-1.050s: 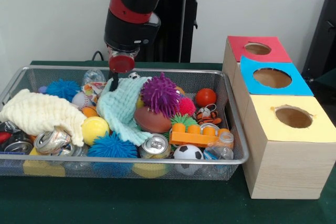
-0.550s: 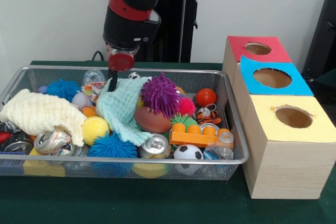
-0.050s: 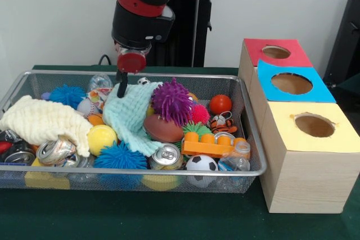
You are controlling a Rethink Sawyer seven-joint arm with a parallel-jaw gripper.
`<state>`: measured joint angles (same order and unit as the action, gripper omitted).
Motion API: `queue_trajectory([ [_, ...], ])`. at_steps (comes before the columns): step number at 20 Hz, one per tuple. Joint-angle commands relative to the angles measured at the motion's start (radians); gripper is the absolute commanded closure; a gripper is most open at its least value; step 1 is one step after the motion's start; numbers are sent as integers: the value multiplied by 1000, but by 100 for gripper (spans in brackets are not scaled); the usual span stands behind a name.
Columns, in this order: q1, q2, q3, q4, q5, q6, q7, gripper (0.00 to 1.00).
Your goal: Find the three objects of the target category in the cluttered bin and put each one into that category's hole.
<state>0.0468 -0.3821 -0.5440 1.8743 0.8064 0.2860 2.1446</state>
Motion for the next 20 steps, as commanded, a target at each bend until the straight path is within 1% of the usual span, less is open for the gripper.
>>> queue_trajectory([
  [1,-19,1,69,-86,32,86,277,0],
  [3,-25,-8,66,-83,29,92,269,0],
  [8,-54,-15,98,-72,35,60,245,0],
  [20,-95,-31,120,-55,23,40,219,0],
])
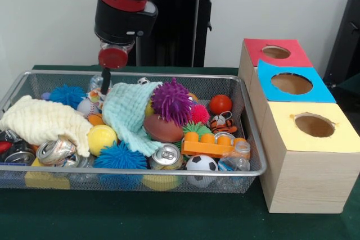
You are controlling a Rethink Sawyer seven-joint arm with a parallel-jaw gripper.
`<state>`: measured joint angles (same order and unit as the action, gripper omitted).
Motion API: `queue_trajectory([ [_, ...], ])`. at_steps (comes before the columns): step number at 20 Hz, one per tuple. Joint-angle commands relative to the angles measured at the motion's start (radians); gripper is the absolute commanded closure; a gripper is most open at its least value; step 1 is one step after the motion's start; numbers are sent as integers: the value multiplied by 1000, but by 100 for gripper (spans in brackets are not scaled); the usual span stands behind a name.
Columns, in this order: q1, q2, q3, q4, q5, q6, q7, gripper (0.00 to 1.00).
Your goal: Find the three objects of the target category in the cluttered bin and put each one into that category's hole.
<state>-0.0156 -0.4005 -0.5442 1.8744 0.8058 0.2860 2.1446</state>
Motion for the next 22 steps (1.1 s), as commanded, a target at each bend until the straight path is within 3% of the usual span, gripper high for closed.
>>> queue_trajectory([
  [1,-36,-14,122,-55,22,39,217,0],
  [22,-94,-6,236,1,29,-103,214,0],
])
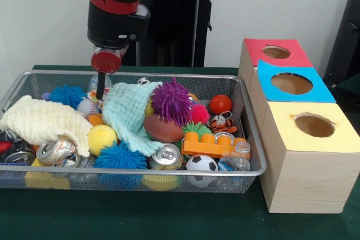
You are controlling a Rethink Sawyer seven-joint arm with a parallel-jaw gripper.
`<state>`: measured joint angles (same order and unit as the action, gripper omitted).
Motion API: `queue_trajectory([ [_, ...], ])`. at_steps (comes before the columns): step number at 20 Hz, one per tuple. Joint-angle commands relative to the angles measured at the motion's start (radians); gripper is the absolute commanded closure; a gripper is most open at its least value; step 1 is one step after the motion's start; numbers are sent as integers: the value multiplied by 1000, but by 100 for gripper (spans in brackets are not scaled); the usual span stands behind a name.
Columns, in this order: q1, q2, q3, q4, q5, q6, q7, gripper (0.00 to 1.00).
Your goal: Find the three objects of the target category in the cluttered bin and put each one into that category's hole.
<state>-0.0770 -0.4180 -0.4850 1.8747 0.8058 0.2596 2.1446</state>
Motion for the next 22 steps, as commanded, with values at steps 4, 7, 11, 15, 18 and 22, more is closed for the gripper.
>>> queue_trajectory([
  [4,-74,-29,206,56,13,-113,195,0],
  [7,-88,-32,231,69,5,-141,199,0],
  [11,-122,-72,255,121,-12,-175,196,0],
  [15,-131,-72,261,124,-18,-187,200,0],
  [18,-129,-71,259,124,-17,-185,201,0],
  [22,-125,-70,263,131,-12,-182,207,0],
])
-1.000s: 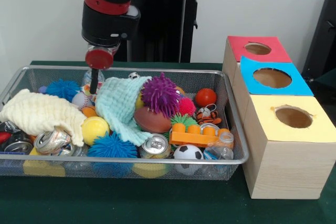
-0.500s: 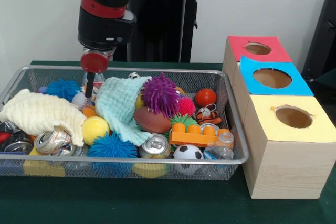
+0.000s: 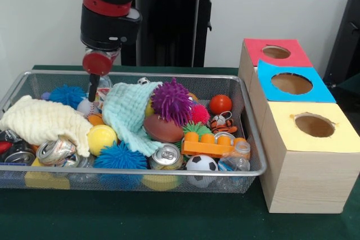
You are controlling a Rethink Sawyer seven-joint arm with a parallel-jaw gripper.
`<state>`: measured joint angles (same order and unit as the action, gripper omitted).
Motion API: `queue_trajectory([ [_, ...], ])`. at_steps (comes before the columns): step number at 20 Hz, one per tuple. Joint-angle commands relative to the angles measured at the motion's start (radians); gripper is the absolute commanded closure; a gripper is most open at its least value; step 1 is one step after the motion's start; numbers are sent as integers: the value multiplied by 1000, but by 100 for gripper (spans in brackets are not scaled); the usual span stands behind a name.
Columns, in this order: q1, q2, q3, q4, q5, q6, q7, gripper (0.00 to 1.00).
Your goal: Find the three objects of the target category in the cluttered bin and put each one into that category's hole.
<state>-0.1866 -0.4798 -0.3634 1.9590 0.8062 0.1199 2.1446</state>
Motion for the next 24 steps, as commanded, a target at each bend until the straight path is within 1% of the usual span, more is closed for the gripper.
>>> queue_trajectory([
  [1,-16,-10,145,50,-11,-44,209,0],
  [8,-27,-15,167,71,-14,-67,215,0],
  [13,-64,-17,202,85,-35,-107,210,0],
  [18,-77,-15,211,88,-39,-120,208,0],
  [21,-61,-17,188,82,-28,-107,207,0],
  [24,-58,-22,185,86,-26,-108,208,0],
])
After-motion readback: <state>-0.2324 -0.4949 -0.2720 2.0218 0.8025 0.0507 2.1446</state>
